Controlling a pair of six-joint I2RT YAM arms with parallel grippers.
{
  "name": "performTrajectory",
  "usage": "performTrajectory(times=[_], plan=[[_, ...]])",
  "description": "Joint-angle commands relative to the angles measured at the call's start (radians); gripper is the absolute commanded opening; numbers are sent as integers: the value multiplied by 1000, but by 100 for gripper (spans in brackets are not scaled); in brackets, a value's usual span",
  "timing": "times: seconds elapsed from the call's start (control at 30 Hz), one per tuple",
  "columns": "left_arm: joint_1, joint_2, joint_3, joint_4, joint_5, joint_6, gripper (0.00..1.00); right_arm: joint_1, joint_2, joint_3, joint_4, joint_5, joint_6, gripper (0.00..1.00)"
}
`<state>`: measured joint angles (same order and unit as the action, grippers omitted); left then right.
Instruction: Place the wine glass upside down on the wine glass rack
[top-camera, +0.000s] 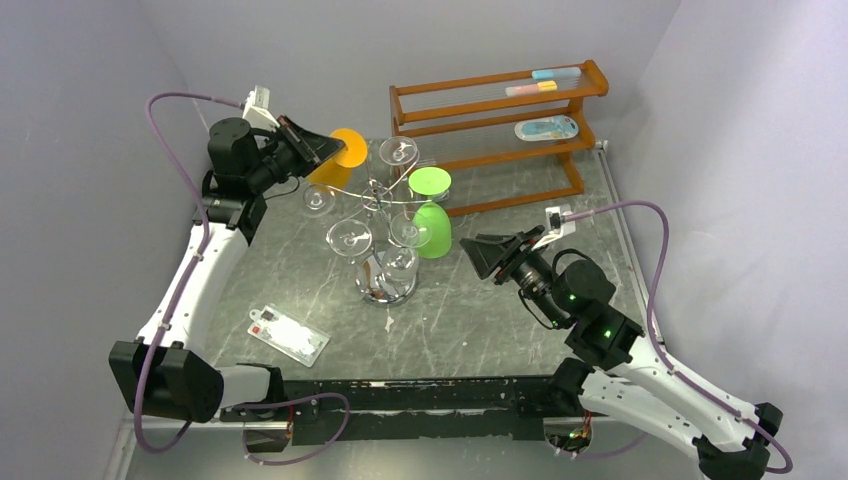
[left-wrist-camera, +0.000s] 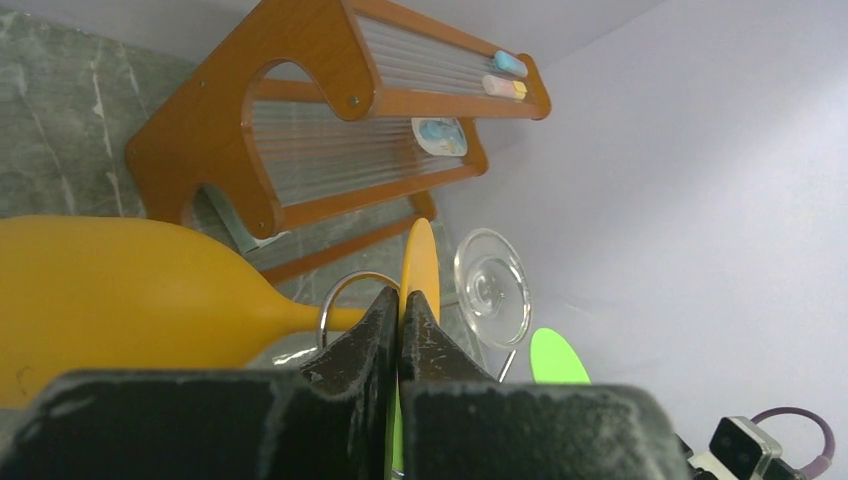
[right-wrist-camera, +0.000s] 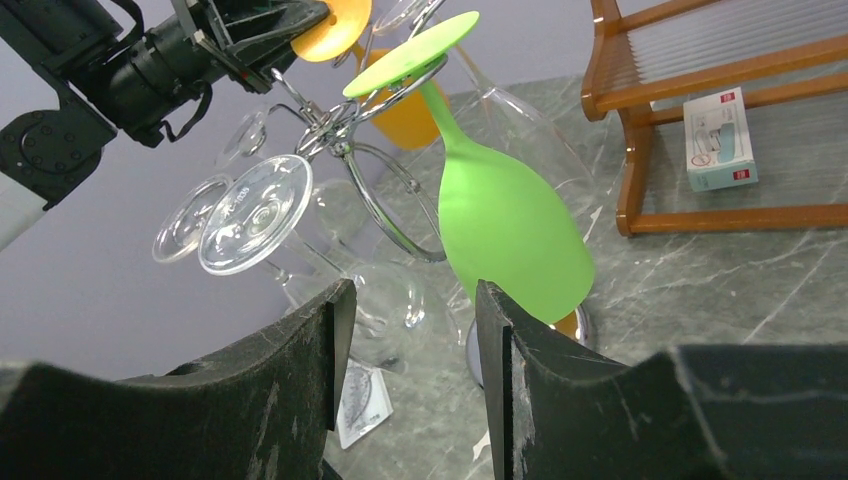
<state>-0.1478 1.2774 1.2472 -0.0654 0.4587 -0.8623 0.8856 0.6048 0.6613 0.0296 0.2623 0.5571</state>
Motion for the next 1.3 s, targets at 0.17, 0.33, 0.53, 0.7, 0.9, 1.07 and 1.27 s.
performTrajectory(times=[0.17, 0.33, 0.53, 0.7, 0.9, 1.07, 1.27], plan=[[31, -5, 63, -95, -11, 140, 27, 3, 9, 4, -11, 12, 9, 51], [31, -12, 93, -162, -27, 205, 33, 3, 9, 9, -17, 16, 13, 51], [31, -61, 132, -280, -162, 308, 48, 3, -2, 23, -62, 45, 14, 51], [31, -148, 124, -370, -416, 487, 63, 3, 4, 87, -175, 84, -30, 53], [31, -271, 106, -484, -619, 677, 82, 2, -3, 205, -423, 289, -62, 60], [31, -382, 86, -624, -676, 733, 92, 2, -31, 345, -621, 348, -134, 99], [31, -559, 49, -761, -637, 716, 96, 2, -69, 469, -730, 416, -162, 100]])
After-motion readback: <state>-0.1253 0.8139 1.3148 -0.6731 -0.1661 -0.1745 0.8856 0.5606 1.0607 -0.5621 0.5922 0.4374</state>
